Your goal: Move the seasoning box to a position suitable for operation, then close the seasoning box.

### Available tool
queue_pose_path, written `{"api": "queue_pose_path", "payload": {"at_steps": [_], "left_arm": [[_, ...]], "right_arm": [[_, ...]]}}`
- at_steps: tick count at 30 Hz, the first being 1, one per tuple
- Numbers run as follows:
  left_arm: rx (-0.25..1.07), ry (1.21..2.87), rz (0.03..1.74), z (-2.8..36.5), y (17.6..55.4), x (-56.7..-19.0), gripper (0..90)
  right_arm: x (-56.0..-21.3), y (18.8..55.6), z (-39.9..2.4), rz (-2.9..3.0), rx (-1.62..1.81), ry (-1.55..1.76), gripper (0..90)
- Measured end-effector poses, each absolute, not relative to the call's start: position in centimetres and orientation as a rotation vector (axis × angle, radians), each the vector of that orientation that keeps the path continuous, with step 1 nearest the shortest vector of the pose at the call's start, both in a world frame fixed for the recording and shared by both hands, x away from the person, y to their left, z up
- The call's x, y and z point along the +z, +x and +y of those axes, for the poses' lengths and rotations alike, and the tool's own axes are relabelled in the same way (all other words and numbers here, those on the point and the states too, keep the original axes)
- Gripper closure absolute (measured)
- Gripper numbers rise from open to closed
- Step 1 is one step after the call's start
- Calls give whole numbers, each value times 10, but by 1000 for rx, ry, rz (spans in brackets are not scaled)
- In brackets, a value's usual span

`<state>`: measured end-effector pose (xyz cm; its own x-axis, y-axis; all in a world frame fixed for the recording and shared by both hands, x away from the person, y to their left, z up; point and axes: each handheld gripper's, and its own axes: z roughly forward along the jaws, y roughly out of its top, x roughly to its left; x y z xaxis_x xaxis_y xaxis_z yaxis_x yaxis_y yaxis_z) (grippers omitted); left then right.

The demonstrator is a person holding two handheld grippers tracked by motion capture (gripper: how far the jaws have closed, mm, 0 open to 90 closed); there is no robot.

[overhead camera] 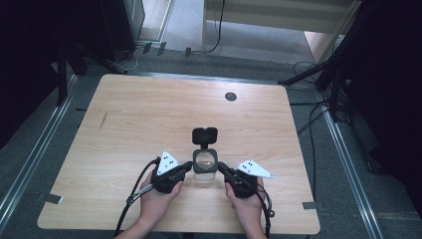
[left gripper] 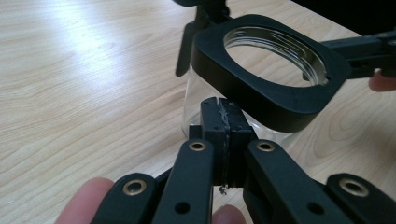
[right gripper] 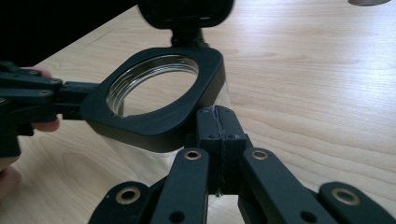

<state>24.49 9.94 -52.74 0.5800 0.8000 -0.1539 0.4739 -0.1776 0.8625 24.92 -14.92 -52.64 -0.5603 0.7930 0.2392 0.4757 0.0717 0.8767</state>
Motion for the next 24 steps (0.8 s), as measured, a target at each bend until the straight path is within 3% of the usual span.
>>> {"api": "queue_pose_path", "payload": {"at_steps": [10,15,24], "left_arm": [[330,1843,1018,112,231,-538,900],[295,1853,892,104,220,-539,900],[301,1846,807,84,220,-544,900]], "right_arm": [[-511,265,-157,1970,1445,1276,900],[-484,301,-154,1926,1462,1305,900],[-430,331,-125,1893,1484,1242,900]]}}
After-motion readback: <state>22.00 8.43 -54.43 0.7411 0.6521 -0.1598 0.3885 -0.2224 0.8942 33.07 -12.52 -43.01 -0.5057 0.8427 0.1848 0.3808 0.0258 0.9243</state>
